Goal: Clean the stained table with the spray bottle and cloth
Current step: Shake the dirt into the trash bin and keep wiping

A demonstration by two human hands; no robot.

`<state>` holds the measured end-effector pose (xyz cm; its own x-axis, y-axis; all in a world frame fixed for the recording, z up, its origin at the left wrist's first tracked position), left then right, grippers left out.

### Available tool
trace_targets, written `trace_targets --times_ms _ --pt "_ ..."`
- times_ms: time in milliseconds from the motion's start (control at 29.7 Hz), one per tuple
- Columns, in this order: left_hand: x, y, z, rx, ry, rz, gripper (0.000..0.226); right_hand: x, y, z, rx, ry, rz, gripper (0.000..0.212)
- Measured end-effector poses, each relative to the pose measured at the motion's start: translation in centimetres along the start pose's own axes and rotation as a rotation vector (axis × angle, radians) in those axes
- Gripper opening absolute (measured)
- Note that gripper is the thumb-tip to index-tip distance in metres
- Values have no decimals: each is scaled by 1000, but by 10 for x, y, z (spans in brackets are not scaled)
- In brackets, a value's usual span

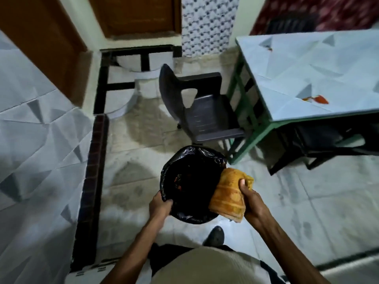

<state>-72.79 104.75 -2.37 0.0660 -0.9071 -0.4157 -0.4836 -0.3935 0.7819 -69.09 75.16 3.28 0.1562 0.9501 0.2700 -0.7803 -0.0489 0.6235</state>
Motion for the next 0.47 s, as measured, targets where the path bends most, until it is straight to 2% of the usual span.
trace_targets --times_ms 34,67,169,270,337,472 --pt "41 9 -17 5 3 18 40 -38 4 12 26 -78 -23 55" --pt "54 8 -21 -4 20 15 41 -45 4 15 45 -129 8 48" --pt "137 24 -60 -24 23 48 38 -121 -1 43 38 -236 -61 43" --pt "172 23 -82 -45 6 59 32 -144 -12 59 46 -234 -49 31" --pt "210 13 -100 -52 -27 94 33 -171 -25 76 44 -252 -88 32" --pt "278 0 -143 -78 -117 155 31 -223 -68 109 61 -311 -177 50"
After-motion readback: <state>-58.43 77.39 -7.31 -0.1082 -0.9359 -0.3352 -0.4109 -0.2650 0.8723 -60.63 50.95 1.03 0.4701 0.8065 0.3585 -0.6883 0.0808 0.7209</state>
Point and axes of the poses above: each hand's wrist, its own y-axis away from the middle knuckle, its own x-axis out of the palm, z = x × y, the point moved 2 cm from there along -y, towards the middle knuckle, and after that the axes turned 8 degrees about -x, right-handed, at the moved point
